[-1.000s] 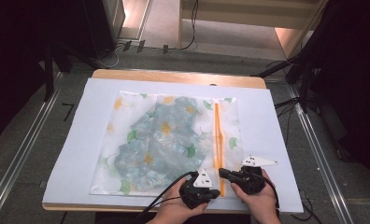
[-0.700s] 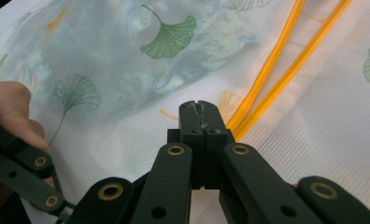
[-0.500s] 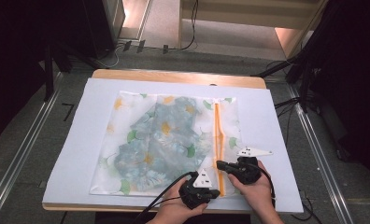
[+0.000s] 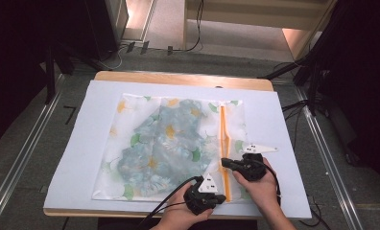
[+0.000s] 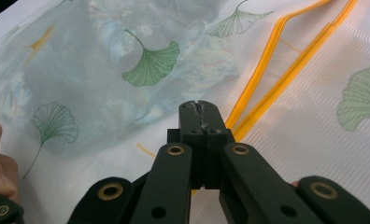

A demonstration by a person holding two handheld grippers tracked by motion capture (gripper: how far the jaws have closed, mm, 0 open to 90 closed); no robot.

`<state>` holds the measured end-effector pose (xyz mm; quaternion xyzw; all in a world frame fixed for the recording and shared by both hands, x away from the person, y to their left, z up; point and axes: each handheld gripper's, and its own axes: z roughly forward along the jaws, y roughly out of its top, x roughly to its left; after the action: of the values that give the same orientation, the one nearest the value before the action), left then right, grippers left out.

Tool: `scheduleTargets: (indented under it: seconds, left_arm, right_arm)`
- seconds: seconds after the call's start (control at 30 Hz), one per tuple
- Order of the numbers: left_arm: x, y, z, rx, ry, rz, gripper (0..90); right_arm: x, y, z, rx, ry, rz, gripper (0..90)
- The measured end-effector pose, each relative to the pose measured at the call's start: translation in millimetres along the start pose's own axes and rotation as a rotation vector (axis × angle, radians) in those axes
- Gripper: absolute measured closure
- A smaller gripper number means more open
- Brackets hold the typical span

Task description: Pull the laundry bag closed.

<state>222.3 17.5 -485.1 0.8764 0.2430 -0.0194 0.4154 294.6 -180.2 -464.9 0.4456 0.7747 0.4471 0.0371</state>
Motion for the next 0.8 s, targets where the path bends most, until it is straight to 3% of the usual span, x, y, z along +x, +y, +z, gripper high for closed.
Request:
scheduleTargets:
  seconds: [0.8]
  left_arm:
    - [-0.7,-0.5,0.1,-0.006,0.003,0.001,90.0]
  right_arm:
    - [-15.0,36.6,15.7,-0.029,-0.046,-0.021,90.0]
